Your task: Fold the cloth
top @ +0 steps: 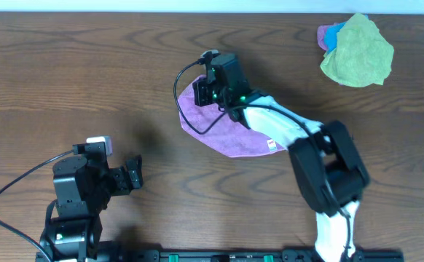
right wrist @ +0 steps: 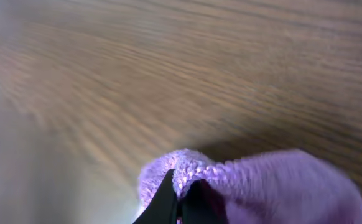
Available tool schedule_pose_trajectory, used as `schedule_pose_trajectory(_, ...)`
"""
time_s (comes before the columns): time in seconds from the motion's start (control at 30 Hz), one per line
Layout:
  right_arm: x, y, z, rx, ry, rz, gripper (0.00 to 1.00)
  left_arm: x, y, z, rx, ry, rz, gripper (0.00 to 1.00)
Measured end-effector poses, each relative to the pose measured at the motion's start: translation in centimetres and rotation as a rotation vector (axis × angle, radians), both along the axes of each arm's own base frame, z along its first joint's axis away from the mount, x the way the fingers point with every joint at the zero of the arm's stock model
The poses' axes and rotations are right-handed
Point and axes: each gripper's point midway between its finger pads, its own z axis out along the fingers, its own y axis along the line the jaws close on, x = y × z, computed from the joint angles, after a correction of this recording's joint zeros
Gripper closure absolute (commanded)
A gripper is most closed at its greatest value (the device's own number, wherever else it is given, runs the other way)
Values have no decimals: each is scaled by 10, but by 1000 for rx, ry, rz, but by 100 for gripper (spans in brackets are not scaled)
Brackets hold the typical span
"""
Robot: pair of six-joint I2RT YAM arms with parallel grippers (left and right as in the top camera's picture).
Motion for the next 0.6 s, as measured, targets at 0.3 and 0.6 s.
schedule_pose_trajectory(0.3, 52, -4, 36, -67, -169, -103, 99, 0, 0, 0, 0, 0, 0, 5)
schedule_pose_trajectory(0.6, 86, -35, 66, -114, -268, -216, 89, 0, 0, 0, 0, 0, 0, 5)
